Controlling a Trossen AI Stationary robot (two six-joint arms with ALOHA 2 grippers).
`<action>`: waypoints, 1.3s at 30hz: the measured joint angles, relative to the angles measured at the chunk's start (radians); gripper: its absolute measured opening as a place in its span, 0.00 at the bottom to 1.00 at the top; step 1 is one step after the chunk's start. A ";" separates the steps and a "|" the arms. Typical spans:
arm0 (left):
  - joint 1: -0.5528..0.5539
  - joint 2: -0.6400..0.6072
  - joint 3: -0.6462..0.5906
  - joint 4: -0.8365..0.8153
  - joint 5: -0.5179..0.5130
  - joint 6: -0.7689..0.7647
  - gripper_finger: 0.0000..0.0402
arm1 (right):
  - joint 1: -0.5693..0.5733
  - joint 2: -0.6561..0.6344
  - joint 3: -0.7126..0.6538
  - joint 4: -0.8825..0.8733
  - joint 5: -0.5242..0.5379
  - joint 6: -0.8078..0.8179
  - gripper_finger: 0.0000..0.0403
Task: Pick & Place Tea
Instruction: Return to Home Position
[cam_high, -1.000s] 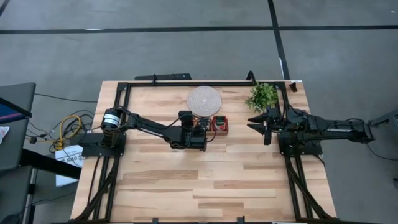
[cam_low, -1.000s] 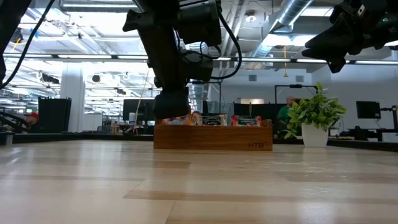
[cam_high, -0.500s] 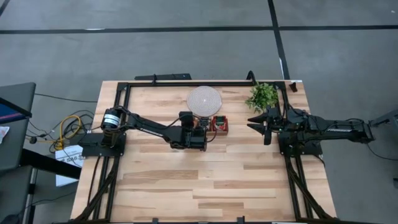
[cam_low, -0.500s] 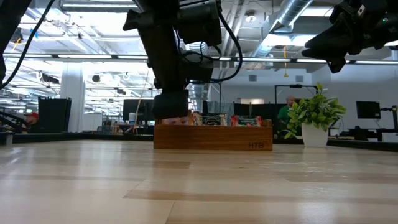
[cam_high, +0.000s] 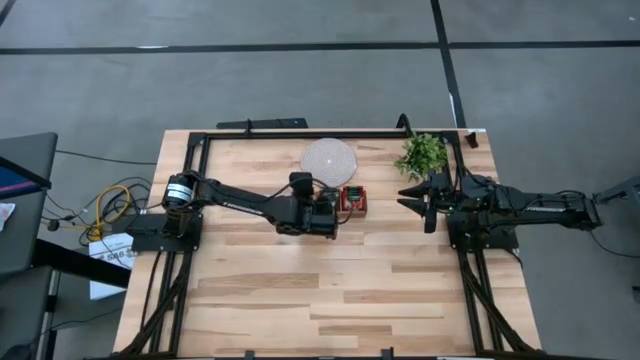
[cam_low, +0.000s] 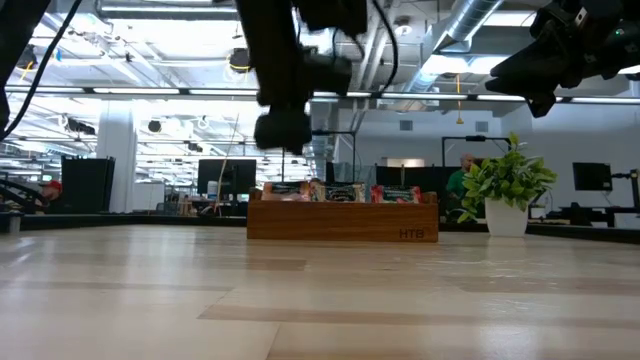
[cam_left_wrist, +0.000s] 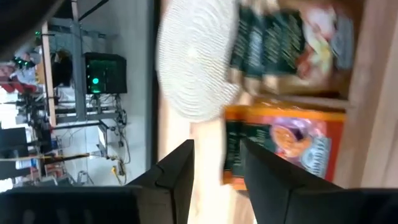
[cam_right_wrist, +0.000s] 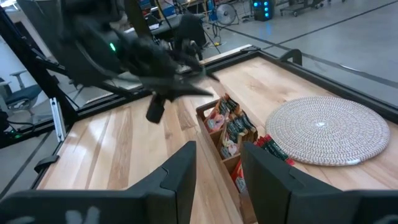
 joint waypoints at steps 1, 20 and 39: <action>0.000 0.000 0.031 -0.033 -0.001 -0.013 0.31 | 0.000 0.000 0.000 0.000 0.000 0.000 0.29; 0.044 -0.487 0.156 -0.524 0.043 -0.617 0.31 | 0.000 0.000 0.000 -0.002 0.000 0.061 0.29; 0.025 -0.996 -0.748 0.273 0.270 -0.565 0.31 | 0.001 -0.002 0.000 0.001 -0.129 0.131 0.29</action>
